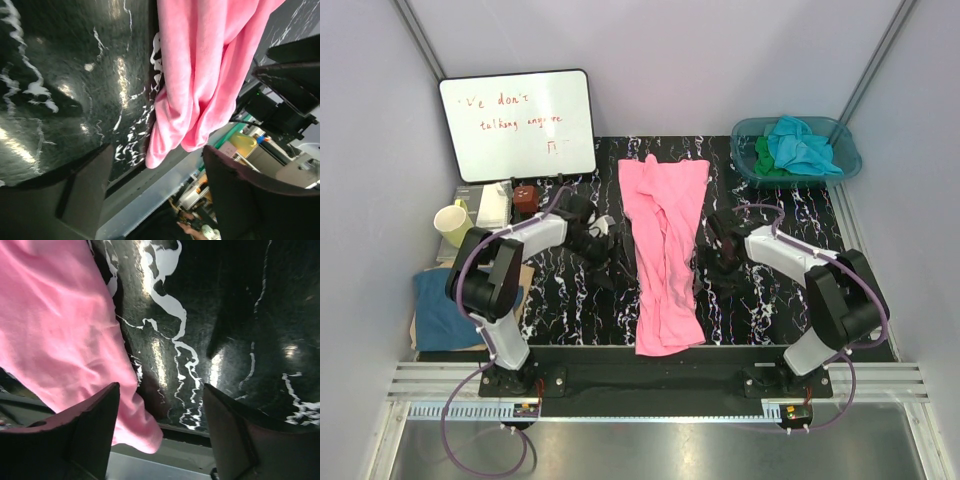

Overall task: Fold and stack the t-shirts
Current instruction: Fold the tshirt

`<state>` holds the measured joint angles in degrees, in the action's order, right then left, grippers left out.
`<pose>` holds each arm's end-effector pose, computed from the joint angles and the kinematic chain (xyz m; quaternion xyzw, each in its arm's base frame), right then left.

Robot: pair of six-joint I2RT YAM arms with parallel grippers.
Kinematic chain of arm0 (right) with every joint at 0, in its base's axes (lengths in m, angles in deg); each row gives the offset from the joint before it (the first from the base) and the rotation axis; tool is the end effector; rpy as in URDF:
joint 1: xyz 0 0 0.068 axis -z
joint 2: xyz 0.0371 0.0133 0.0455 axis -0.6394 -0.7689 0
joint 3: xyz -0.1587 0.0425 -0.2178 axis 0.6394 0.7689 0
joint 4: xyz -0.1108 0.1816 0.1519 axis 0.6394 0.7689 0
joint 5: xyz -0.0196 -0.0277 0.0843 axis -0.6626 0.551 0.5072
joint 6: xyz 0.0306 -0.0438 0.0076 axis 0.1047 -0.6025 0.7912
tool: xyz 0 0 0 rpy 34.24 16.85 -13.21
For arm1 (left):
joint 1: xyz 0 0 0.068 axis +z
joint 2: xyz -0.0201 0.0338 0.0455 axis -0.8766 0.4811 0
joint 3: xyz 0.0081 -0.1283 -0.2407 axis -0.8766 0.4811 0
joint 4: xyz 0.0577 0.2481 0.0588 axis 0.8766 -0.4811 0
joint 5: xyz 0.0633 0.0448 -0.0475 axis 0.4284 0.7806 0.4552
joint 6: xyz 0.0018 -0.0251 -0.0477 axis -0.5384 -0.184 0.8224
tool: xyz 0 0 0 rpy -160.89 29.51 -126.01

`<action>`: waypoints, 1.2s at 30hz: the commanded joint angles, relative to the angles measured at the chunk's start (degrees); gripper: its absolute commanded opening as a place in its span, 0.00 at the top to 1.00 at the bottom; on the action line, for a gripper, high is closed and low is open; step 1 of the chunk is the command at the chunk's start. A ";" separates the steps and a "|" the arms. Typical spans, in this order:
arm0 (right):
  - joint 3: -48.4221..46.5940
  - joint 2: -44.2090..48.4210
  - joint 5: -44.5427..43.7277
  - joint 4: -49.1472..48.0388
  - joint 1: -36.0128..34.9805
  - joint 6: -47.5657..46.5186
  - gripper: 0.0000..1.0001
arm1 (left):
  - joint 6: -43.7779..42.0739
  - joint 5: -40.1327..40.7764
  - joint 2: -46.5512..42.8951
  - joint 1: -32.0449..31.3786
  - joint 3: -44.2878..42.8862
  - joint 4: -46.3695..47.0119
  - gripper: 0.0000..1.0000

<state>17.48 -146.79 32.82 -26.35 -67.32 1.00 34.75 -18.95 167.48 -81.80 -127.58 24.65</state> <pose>0.2475 0.1360 0.1789 0.0019 0.9915 0.1199 0.0500 0.2915 -0.1346 0.1613 0.0233 -0.9306 0.3609 0.0568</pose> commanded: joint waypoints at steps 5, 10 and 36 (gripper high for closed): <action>3.05 0.41 12.58 -11.16 2.17 5.35 0.37 | 7.58 -6.93 -0.33 -4.48 2.87 11.37 0.46; 4.63 2.95 15.74 -10.81 2.79 8.16 0.35 | 8.90 -5.88 -1.21 -6.86 6.81 11.37 0.43; 28.45 12.27 29.81 -21.62 3.84 16.42 0.31 | 19.98 -2.98 -2.27 -18.99 24.67 24.20 0.41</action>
<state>44.89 -135.03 60.65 -44.63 -63.62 16.76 53.20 -25.99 162.23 -99.24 -104.33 47.10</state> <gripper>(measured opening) 0.688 0.623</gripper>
